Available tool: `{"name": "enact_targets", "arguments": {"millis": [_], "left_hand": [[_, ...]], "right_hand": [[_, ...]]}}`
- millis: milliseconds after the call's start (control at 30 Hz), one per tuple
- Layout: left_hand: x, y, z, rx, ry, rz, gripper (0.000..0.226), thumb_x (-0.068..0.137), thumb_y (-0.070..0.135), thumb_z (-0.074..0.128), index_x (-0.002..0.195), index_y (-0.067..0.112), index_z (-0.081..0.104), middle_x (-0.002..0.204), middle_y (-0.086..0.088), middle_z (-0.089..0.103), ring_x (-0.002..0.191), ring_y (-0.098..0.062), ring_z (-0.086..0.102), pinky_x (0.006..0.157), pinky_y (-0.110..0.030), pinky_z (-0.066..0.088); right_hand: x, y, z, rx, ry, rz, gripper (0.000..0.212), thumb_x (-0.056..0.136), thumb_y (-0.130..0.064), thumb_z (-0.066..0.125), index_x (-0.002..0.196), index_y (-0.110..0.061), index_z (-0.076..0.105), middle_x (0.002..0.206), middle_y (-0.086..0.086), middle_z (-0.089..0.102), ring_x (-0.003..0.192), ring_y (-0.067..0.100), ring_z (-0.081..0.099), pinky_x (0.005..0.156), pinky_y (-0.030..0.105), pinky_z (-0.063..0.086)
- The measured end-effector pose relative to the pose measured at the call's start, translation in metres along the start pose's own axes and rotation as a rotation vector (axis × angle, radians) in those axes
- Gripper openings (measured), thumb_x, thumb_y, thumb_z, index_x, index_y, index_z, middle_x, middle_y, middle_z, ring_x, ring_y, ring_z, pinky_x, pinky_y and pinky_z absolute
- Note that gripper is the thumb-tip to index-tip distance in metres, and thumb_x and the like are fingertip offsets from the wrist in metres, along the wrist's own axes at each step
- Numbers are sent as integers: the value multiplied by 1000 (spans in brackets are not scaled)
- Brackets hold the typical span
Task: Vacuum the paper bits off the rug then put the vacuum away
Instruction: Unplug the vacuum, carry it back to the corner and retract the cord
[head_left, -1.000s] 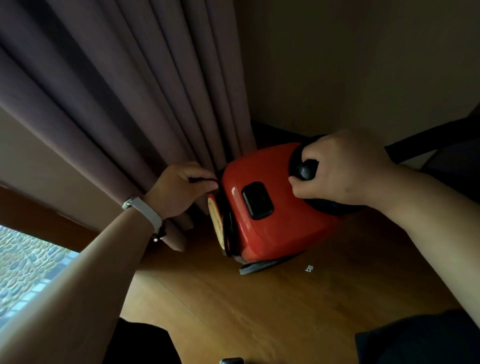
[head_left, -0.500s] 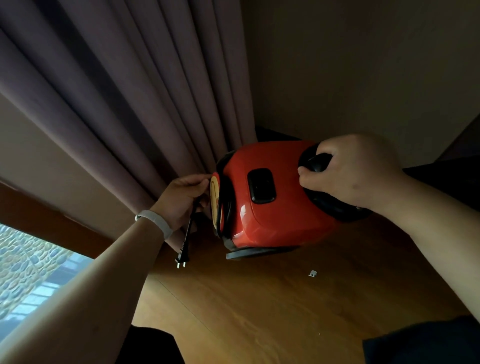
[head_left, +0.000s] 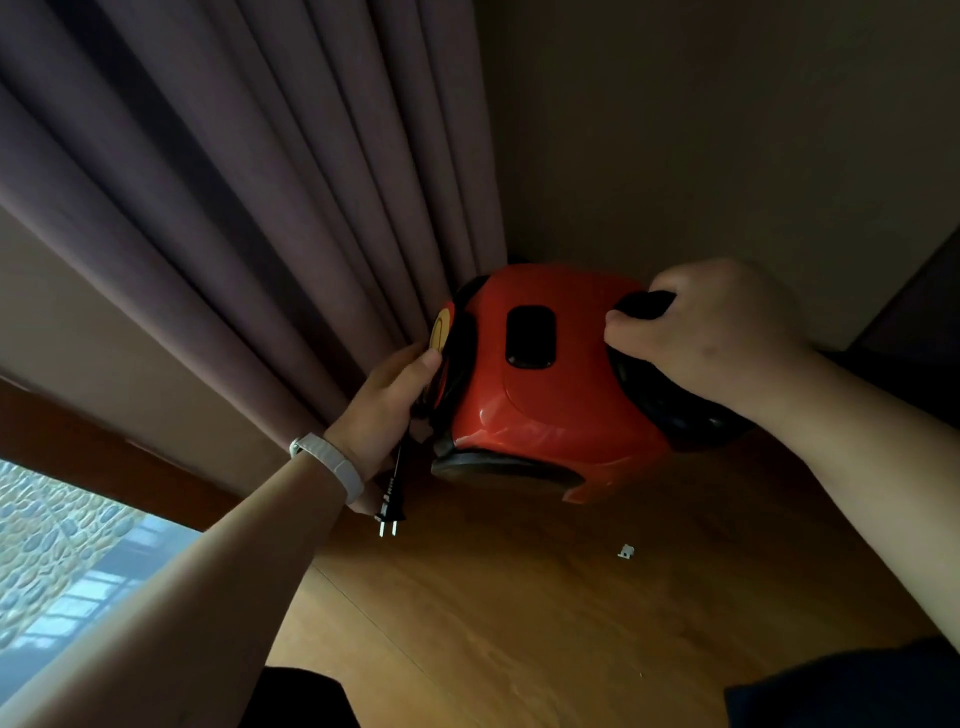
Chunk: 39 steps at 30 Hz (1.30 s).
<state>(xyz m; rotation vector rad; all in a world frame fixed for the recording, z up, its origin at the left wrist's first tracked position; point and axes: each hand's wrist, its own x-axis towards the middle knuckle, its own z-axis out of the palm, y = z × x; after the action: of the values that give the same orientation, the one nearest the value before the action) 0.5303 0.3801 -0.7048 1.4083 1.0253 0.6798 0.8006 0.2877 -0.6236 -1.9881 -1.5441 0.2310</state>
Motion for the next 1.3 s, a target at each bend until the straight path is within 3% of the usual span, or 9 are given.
{"name": "enact_targets", "arguments": {"millis": [233,500,667,800,967,1033,1133,1233,1300], "left_hand": [[-2,-2,10,-50,-67,-104,76,73,69,66,137,30,50,132,-3,62,120,-27,59,103,-57,43],[-3,-11,10,-186,-152,-61,56,96,39,49,148,22,37,146,-12,48,134,-33,45,113,-58,28],[-5,-9,11,3,-125,13,77,85,60,60,149,29,33,145,-6,49,132,-28,48,107,-54,39],[3,-16,11,241,-20,128,95,72,72,67,151,40,23,152,1,36,137,-22,40,107,-51,41],[4,-18,10,218,34,112,103,62,79,68,148,44,25,149,2,38,133,-21,44,105,-48,44],[1,-19,6,188,-12,77,103,57,76,75,144,42,31,144,1,44,128,-20,51,101,-45,48],[-7,-16,6,68,-102,26,117,43,69,84,141,35,30,132,6,54,113,-9,62,85,-26,55],[-6,-22,0,54,-97,-48,119,46,61,89,145,24,33,134,0,56,118,-15,60,94,-36,53],[-6,-27,-1,45,-95,-88,104,59,52,87,145,20,37,134,-4,59,120,-20,60,99,-42,50]], "right_hand": [[-2,1,1,-40,-4,25,44,77,-48,68,60,-9,59,54,2,55,48,14,51,43,23,30],[-1,0,3,-69,35,-2,45,77,-47,68,58,-8,58,52,4,54,47,17,51,44,24,30],[-2,1,5,-62,58,-23,46,77,-47,69,55,-8,56,51,6,55,48,21,55,45,26,33],[-3,-2,2,-49,86,-13,43,77,-48,69,60,-9,62,55,4,58,51,14,54,46,26,39],[0,-3,2,-33,91,-17,46,77,-49,68,58,-8,58,53,6,57,50,20,56,45,28,39],[-1,-1,5,-34,64,0,46,77,-49,68,56,-10,56,50,3,54,48,18,54,44,27,36],[-2,1,9,-68,51,9,46,76,-50,67,54,-12,55,48,0,51,45,16,52,44,26,35],[0,3,10,-79,35,20,44,77,-51,67,59,-11,61,53,3,58,50,16,55,46,25,38],[1,5,10,-82,43,29,43,77,-50,67,62,-11,63,57,4,60,52,17,57,47,26,39]]}}
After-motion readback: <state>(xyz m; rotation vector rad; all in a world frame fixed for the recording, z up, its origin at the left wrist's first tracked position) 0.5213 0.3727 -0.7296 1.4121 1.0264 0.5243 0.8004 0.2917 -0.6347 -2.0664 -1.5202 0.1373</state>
